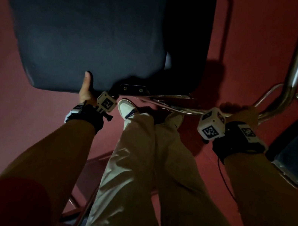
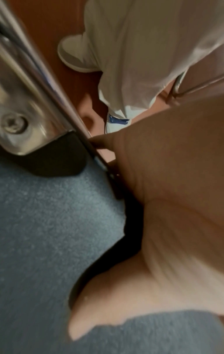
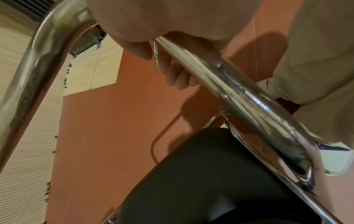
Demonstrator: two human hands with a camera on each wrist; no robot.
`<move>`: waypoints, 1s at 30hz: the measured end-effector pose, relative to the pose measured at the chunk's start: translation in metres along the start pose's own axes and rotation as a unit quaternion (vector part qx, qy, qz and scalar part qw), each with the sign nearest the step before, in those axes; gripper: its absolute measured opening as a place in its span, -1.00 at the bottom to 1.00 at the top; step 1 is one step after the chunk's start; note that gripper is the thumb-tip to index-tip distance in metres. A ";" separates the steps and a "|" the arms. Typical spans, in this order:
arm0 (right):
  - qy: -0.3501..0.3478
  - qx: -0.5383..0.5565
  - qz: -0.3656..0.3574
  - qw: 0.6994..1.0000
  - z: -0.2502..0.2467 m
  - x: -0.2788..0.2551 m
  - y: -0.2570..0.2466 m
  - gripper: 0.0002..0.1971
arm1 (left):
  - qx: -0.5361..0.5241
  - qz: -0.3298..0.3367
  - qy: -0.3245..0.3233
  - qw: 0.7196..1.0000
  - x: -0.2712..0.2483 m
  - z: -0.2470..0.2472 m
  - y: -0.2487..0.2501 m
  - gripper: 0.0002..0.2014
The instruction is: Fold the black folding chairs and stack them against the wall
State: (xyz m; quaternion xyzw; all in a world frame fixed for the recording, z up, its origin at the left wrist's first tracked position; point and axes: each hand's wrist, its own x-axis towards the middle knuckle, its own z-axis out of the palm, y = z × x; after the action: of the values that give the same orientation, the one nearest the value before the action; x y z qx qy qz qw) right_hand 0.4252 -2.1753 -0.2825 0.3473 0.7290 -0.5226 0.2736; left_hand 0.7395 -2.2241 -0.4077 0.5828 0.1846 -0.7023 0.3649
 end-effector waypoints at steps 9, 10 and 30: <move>-0.026 -0.049 0.002 0.998 -0.006 0.008 -0.002 -0.81 | -0.021 -0.004 0.002 1.000 -0.001 0.006 0.001 -0.31; -0.030 -0.055 -0.004 0.998 -0.006 0.009 -0.004 -0.81 | -0.018 -0.007 0.000 1.000 -0.002 0.008 0.001 -0.29; -0.091 -0.094 0.003 0.991 -0.026 0.066 -0.151 -0.68 | 0.199 0.086 -0.022 0.976 -0.119 0.159 -0.048 -0.58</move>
State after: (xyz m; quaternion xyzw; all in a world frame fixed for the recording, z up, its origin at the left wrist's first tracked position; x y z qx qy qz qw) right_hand 0.2643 -2.1682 -0.2382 0.2730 0.7460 -0.4803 0.3718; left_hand 0.6022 -2.2651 -0.2618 0.6420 -0.0178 -0.7034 0.3046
